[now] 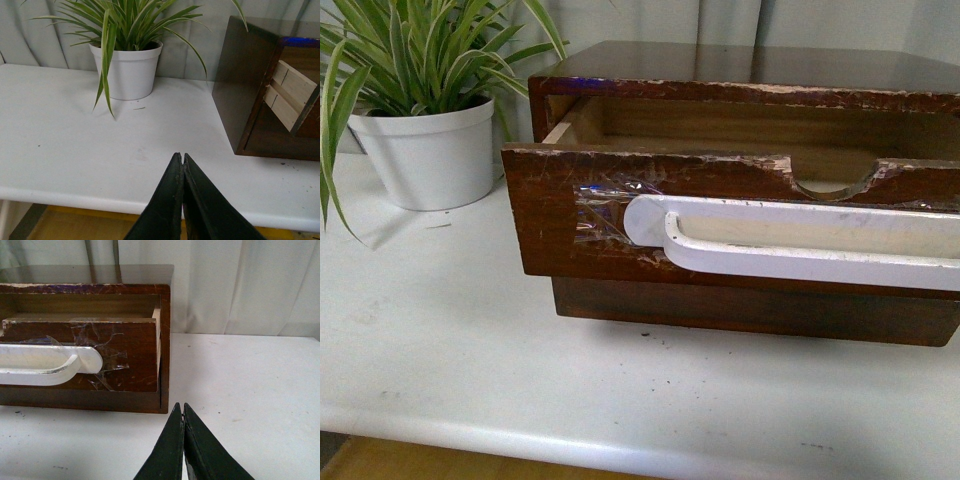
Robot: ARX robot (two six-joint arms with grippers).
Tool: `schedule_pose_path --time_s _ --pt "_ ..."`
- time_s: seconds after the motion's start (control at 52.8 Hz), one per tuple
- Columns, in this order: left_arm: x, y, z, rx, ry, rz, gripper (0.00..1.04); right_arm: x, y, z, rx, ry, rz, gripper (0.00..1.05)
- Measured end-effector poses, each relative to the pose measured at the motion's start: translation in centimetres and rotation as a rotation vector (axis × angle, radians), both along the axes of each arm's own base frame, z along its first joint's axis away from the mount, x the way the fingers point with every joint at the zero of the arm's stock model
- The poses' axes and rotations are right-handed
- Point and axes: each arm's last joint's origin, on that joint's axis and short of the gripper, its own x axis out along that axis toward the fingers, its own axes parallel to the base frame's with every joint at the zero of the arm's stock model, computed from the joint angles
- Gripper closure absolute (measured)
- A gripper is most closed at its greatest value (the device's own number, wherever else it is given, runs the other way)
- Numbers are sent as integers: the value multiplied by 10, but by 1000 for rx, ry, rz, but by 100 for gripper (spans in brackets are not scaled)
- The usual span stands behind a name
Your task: Open drawer
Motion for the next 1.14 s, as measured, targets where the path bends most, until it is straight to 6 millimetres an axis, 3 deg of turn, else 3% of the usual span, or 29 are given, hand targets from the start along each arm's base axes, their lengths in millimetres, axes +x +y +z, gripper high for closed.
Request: schedule_pose_path --time_s 0.227,0.549,0.682,1.137 --pt "0 0 0 3 0 0 98 0 0 0 -1 0 0 103" --pt "0 0 0 3 0 0 25 0 0 0 0 0 -1 31" --pt "0 0 0 4 0 0 5 0 0 0 0 0 -1 10" --pt "0 0 0 4 0 0 6 0 0 0 0 0 -1 9"
